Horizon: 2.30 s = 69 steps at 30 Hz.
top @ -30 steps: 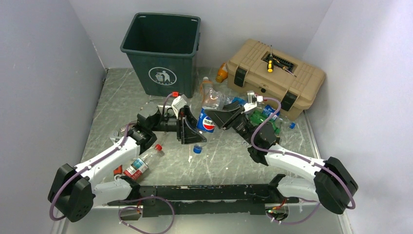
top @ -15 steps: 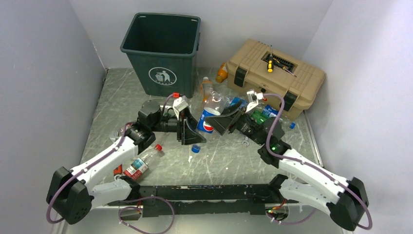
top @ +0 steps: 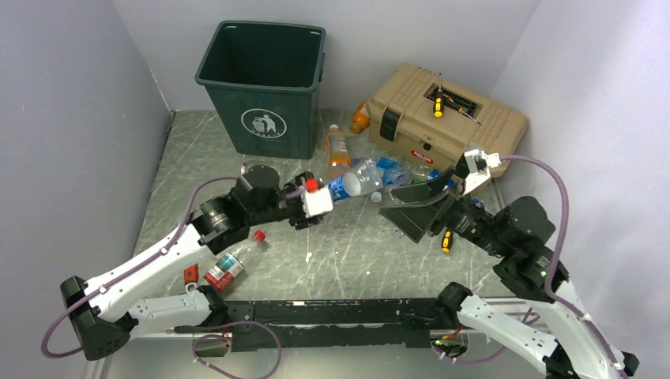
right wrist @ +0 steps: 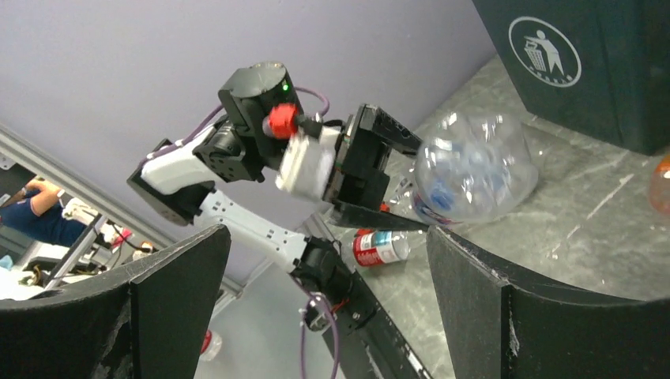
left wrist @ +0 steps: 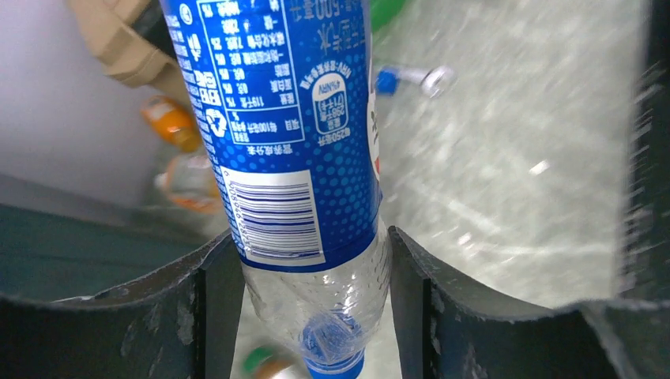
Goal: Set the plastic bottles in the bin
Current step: Place the plastic bottle in the trash bin.
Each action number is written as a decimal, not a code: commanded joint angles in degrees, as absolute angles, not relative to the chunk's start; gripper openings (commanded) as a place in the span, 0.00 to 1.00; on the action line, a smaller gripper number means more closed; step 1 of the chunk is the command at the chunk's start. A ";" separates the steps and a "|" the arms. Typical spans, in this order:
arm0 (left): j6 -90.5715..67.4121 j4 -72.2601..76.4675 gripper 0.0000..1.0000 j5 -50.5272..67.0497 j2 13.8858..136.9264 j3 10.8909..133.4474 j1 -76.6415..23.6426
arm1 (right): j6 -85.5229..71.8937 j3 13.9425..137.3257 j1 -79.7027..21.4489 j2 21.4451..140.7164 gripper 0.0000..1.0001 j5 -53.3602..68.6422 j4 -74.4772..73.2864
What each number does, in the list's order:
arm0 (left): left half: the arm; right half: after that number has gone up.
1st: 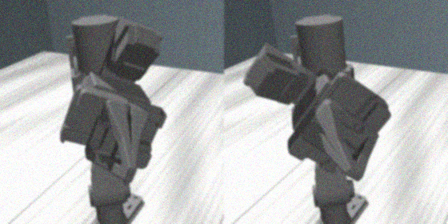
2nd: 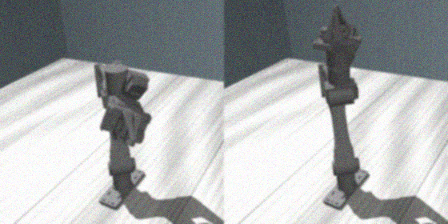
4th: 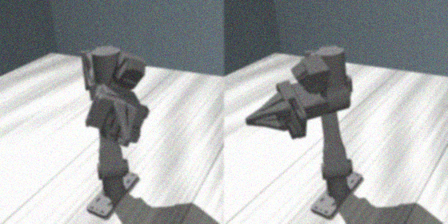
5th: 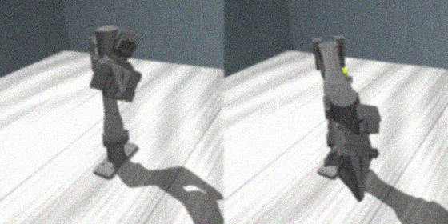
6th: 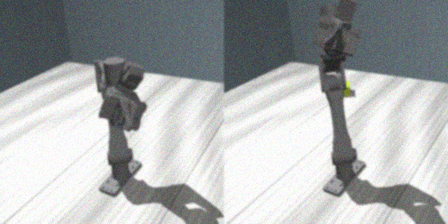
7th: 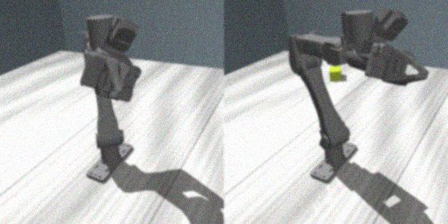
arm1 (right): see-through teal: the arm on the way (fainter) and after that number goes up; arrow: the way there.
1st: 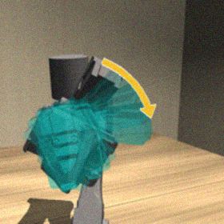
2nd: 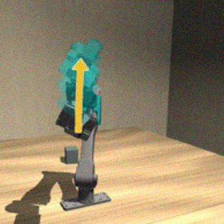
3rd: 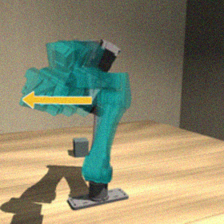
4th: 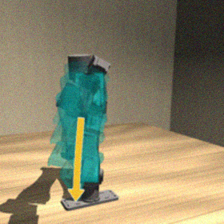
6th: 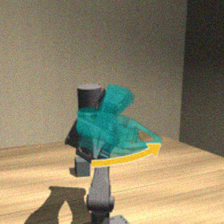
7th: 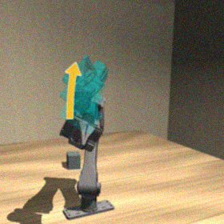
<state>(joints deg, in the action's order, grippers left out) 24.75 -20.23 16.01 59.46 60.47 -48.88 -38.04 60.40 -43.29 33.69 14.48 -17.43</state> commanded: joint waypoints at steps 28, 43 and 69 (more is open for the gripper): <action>97.66 -3.95 0.00 -15.29 56.39 41.75 -70.18 | -16.97 62.73 -39.22 51.33 1.00 12.29 -41.32; 98.44 -6.77 0.00 -16.23 54.80 41.75 -71.32 | -20.54 56.25 -35.79 54.16 0.99 34.21 -34.28; 95.80 -0.83 0.26 -15.48 54.47 41.18 -71.35 | -24.09 50.54 -41.84 56.64 0.52 30.09 -26.47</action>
<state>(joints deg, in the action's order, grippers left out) 97.71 -6.48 -15.97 55.99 40.49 -70.96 -24.27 49.95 -42.04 59.18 33.39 -27.77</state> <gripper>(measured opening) 0.633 0.567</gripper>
